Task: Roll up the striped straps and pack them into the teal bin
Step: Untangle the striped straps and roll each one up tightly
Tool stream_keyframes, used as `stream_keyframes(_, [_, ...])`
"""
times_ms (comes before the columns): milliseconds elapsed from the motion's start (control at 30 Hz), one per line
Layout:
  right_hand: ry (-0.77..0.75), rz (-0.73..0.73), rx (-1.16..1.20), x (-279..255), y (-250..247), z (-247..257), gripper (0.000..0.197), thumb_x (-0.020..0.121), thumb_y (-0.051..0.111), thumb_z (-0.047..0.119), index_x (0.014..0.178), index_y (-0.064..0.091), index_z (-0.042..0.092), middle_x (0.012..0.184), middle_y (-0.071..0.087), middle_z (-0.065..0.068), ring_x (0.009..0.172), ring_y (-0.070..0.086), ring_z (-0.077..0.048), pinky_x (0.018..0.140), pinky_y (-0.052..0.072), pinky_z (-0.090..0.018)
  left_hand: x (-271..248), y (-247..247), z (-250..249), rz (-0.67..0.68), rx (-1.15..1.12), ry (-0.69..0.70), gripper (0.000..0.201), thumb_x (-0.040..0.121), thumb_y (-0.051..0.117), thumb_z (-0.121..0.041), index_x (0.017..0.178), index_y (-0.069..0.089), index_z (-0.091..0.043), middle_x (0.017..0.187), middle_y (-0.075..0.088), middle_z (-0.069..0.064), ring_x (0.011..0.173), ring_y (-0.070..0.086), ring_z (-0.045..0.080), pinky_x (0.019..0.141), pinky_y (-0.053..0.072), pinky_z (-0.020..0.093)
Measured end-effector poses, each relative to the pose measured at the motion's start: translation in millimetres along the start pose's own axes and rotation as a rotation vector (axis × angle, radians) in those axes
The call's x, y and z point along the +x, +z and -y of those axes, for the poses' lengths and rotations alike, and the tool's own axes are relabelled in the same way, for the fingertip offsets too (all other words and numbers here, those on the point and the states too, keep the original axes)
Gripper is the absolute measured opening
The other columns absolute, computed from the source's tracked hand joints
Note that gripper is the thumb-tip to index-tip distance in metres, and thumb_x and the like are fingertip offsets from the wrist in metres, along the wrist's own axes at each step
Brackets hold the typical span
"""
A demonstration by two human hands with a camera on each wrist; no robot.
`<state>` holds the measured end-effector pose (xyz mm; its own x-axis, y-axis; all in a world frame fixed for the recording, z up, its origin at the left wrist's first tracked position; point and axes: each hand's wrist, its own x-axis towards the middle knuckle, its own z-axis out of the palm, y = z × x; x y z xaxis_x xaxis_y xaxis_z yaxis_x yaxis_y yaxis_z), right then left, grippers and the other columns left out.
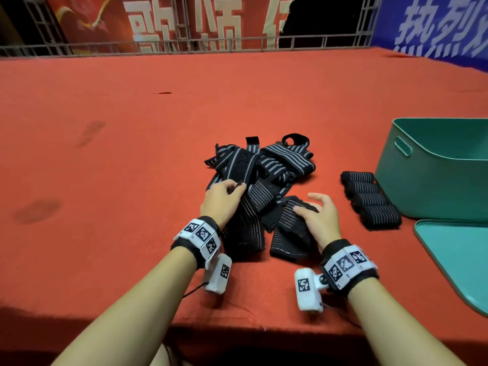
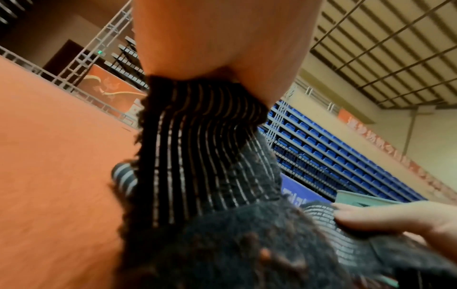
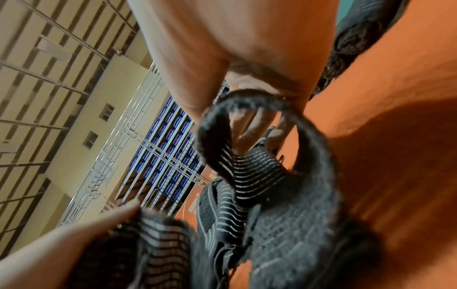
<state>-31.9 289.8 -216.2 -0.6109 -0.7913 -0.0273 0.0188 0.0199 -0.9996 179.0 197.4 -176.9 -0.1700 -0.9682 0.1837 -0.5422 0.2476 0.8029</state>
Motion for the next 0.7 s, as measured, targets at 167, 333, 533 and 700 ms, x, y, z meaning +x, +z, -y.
stream_keyframes(167, [-0.318,0.223,-0.089,-23.3,17.5,13.8,0.036,0.088,0.076,0.01,0.118,0.068,0.029,0.116,0.071,0.008,0.109,0.064,-0.003,0.097,0.05,-0.025,-7.2,-8.7,-39.1,0.16,-0.273,0.161,0.014,0.09,0.077,-0.026,0.079,0.071,-0.019,0.066,0.064,-0.014,0.061,0.055,-0.003,0.062,0.042,0.014])
stream_keyframes(333, [-0.411,0.302,-0.22,-25.8,23.2,22.6,0.026,0.086,0.073,0.042,0.091,0.079,0.018,0.08,0.073,-0.002,0.079,0.059,-0.002,0.075,0.051,-0.039,-24.5,-6.8,-56.3,0.352,-0.254,0.243,0.01,0.088,0.078,-0.015,0.096,0.075,-0.011,0.085,0.074,-0.006,0.076,0.064,-0.002,0.073,0.045,0.012])
stream_keyframes(533, [-0.189,-0.065,-0.185,8.5,-17.5,2.4,0.053,0.071,0.075,0.055,0.061,0.048,0.01,0.062,0.043,0.003,0.064,0.041,-0.014,0.062,0.043,-0.04,-16.9,-10.4,-17.4,-0.016,0.027,0.061,0.007,0.076,0.072,-0.046,0.079,0.071,-0.04,0.077,0.071,-0.023,0.079,0.065,0.002,0.072,0.048,0.027])
stream_keyframes(700, [0.136,-0.043,-0.403,24.2,-52.9,2.3,0.071,0.076,0.089,0.034,0.133,0.055,0.006,0.128,0.062,-0.006,0.117,0.062,-0.024,0.107,0.047,-0.039,-12.7,-19.3,-7.9,-0.022,-0.415,-0.147,0.01,0.07,0.068,-0.031,0.066,0.072,-0.023,0.07,0.068,-0.005,0.078,0.061,0.018,0.077,0.047,0.033])
